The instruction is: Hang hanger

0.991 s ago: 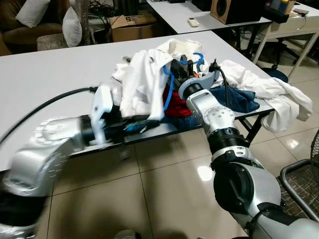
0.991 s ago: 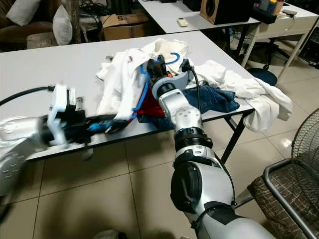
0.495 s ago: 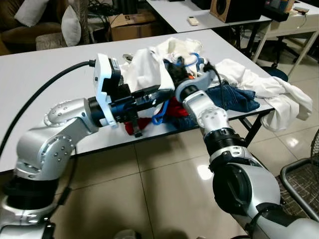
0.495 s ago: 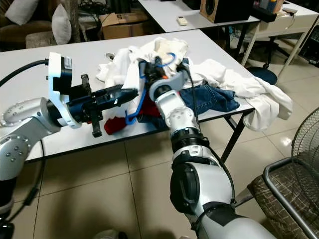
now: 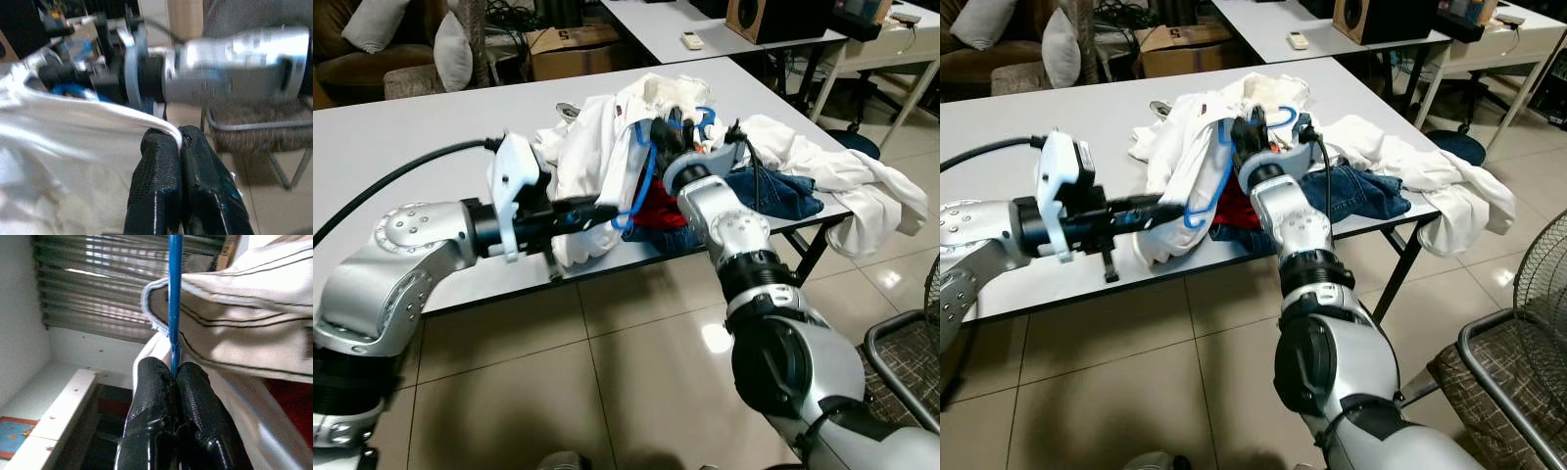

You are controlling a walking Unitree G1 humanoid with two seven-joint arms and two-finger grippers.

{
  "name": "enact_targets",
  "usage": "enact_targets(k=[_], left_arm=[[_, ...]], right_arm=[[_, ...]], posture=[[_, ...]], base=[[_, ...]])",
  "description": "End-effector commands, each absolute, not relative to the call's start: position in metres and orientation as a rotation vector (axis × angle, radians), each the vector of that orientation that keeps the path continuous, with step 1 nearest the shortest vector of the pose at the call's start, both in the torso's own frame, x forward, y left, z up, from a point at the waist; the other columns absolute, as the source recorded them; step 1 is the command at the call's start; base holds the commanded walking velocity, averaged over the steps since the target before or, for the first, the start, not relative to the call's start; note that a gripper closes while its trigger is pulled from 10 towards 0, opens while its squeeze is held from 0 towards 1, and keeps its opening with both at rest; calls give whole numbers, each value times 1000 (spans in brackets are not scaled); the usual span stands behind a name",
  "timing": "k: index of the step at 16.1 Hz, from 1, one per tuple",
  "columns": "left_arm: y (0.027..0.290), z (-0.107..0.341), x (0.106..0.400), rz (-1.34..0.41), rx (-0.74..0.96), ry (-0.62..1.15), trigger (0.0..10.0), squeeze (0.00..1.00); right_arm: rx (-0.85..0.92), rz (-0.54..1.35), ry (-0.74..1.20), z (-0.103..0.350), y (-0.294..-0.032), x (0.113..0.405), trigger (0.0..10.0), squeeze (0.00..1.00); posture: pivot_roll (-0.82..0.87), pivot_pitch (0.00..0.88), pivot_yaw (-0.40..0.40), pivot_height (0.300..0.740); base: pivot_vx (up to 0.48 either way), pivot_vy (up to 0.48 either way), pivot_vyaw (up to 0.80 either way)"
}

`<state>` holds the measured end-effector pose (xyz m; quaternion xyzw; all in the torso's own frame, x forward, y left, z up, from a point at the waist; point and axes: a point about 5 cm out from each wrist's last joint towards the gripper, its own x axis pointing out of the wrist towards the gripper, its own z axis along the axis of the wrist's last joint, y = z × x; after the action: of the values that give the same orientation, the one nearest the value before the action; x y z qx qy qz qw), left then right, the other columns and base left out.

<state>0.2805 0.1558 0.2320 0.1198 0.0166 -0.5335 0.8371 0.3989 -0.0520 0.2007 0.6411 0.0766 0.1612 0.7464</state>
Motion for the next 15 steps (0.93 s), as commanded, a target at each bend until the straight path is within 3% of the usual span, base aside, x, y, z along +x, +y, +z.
enact_targets(k=[1, 5, 11, 13, 15], left_arm=[[156, 229, 277, -1157, 295, 60, 0, 0], [159, 220, 276, -1162, 384, 123, 0, 0], [118, 233, 259, -1363, 151, 7, 0, 0], [112, 230, 258, -1374, 136, 8, 0, 0], [109, 233, 264, -1337, 117, -24, 0, 0]], right_arm=[[1514, 452, 174, 222, -10, 392, 10000, 0], [1553, 437, 172, 224, -12, 393, 10000, 0], [1539, 345, 185, 216, -11, 395, 10000, 0], [1559, 326, 180, 218, -12, 397, 10000, 0], [1454, 349, 205, 215, -6, 395, 10000, 0]], posture=[[35, 44, 54, 740], [39, 58, 59, 740], [49, 66, 57, 740], [43, 60, 55, 740], [35, 56, 56, 740]], base=[[0, 0, 0], [0, 0, 0], [0, 0, 0], [0, 0, 0], [0, 0, 0]])
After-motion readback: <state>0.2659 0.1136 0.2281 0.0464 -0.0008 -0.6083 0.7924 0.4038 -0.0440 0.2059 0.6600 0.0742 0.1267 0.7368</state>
